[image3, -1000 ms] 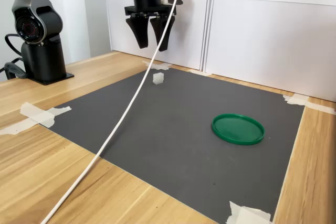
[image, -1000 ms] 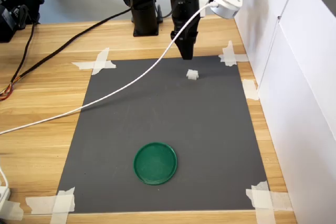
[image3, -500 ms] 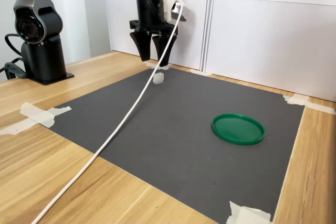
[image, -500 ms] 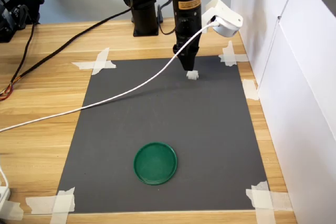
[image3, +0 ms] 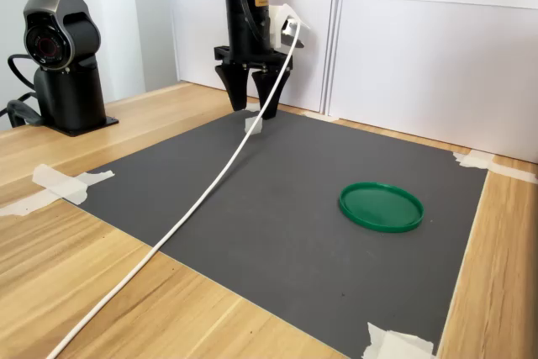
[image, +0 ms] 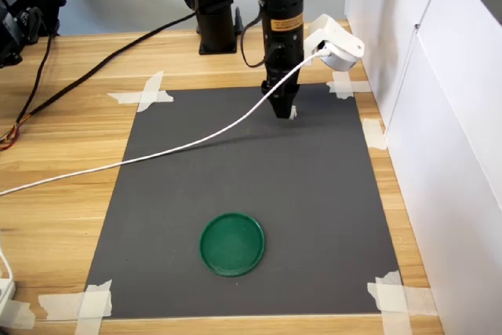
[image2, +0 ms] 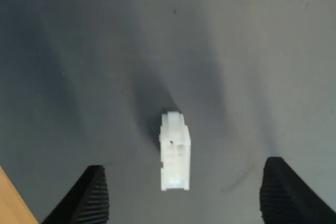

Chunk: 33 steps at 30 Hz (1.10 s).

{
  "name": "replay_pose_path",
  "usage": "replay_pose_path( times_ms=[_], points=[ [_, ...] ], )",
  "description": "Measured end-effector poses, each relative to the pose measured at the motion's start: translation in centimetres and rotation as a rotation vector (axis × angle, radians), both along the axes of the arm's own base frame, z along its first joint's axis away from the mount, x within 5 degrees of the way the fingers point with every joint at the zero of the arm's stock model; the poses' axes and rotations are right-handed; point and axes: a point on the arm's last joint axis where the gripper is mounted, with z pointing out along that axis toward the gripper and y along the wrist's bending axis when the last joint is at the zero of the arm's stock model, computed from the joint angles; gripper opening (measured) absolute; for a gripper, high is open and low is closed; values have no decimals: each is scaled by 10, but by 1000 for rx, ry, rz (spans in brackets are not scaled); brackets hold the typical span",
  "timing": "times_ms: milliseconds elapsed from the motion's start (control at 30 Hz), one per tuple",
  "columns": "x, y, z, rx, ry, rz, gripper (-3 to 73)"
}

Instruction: Grasp a white terminal and put it in the green lid.

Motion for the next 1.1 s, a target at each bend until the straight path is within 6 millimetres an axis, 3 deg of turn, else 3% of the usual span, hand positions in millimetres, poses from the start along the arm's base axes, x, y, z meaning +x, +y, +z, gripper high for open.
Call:
replay_pose_path(
  times_ms=[767,933,1100],
  points=[
    [8,5,-22,-17,39,-29,692],
    [8,5,-22,-17,39,-29,649],
    [8,5,-22,-15,40,-40,542]
  ],
)
